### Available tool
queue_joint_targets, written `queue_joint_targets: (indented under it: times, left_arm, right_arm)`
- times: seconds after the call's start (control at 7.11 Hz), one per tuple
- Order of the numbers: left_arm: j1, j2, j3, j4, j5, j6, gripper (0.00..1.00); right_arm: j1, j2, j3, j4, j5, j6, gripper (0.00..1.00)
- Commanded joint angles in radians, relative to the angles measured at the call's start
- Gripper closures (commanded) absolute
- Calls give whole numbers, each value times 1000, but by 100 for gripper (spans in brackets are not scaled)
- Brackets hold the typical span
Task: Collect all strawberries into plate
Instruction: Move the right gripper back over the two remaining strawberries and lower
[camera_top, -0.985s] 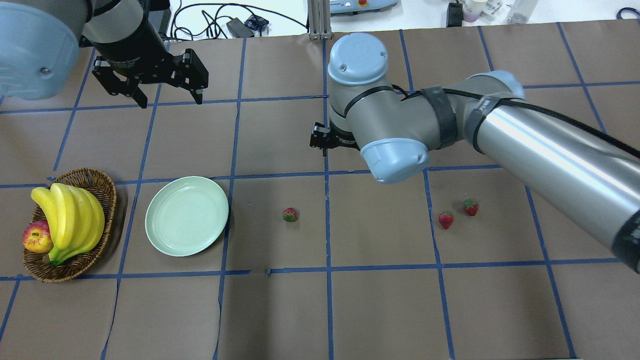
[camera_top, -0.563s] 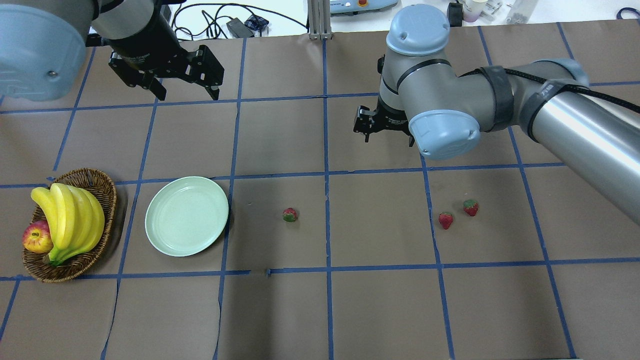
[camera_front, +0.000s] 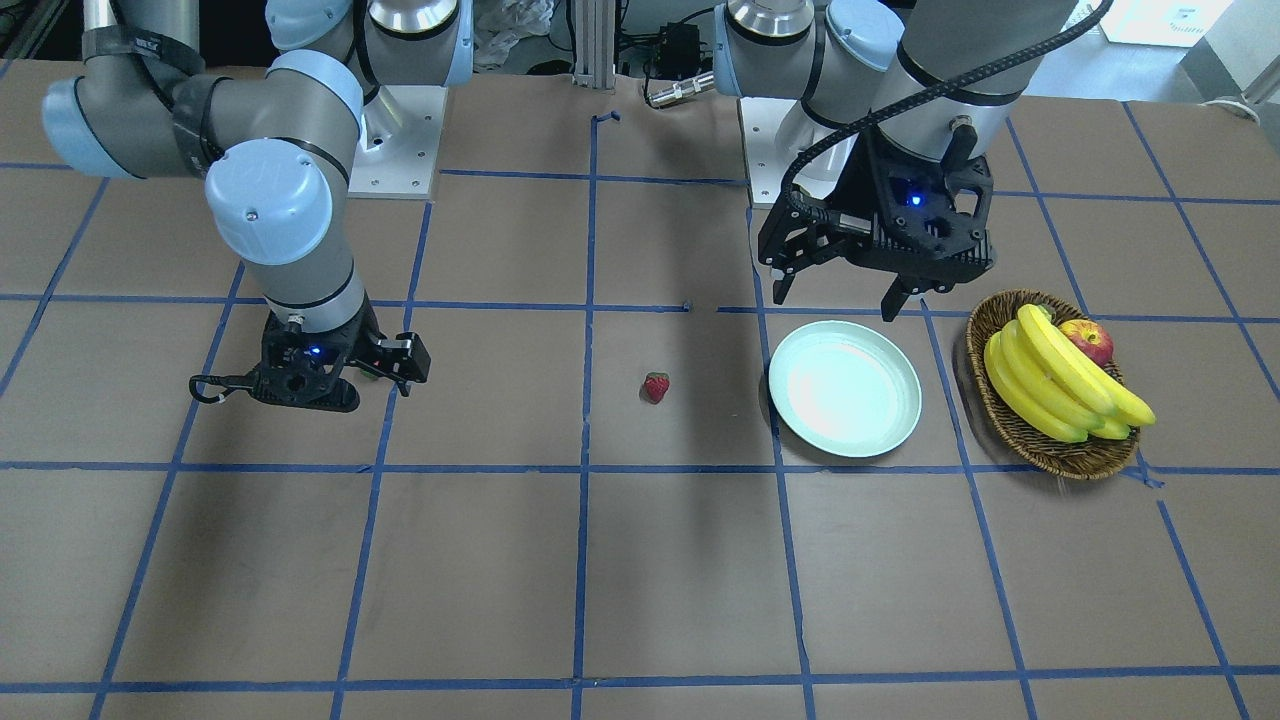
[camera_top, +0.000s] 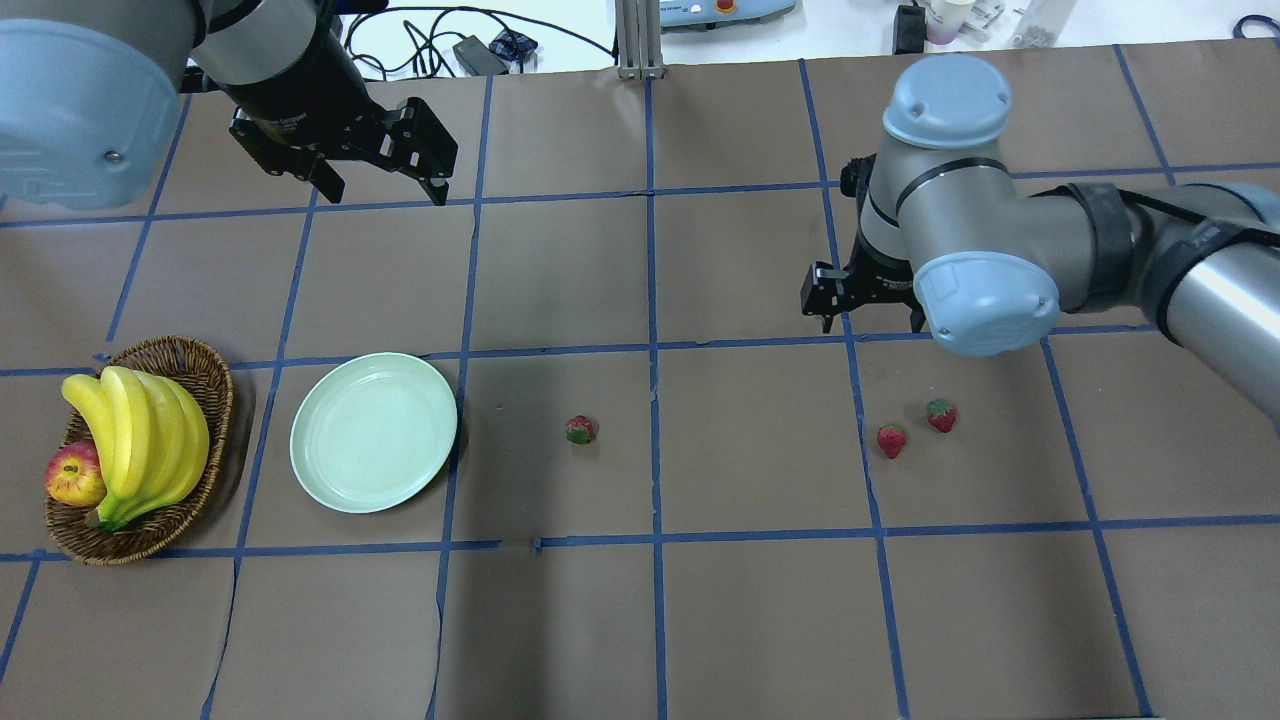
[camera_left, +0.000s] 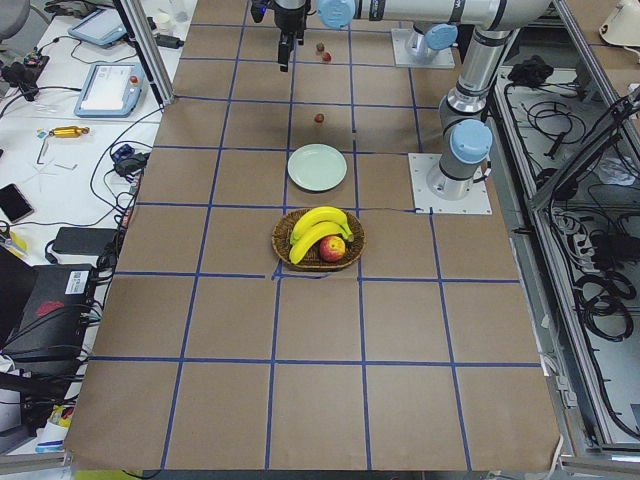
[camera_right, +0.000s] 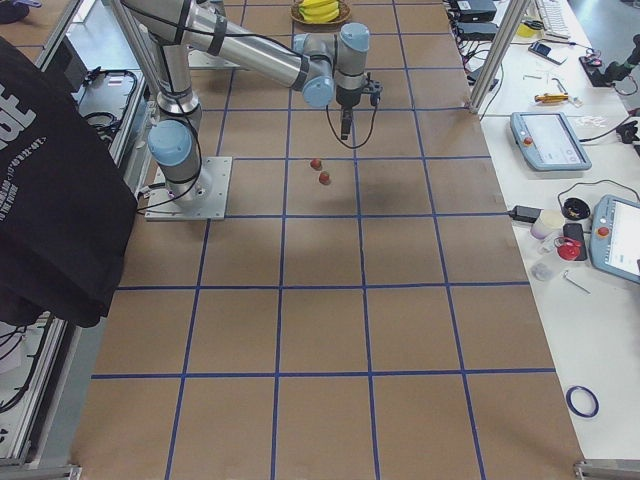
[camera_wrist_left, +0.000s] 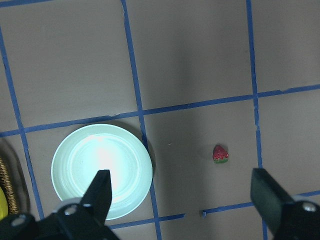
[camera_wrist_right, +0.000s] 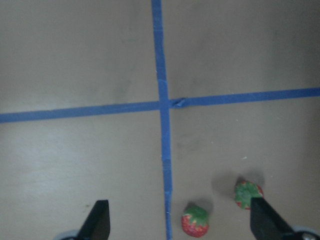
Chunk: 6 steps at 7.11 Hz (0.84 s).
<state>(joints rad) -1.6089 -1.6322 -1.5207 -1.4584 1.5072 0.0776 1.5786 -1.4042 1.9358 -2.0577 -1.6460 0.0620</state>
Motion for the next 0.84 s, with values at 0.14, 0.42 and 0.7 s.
queue_joint_targets:
  times: [0.14,0.42,0.7]
  left_arm:
    - [1,3,-15,-2,1,-5,0]
    - [1,6,-19,-2,2,-5,0]
    - [1,6,-19,-2,2,-7,0]
  right_arm:
    - [-129,-50,187,-91,-34,-183,0]
    - [-251,-42,248,-164,-31,-302,0]
    - [-252,6,275,-170,-14,-312,0]
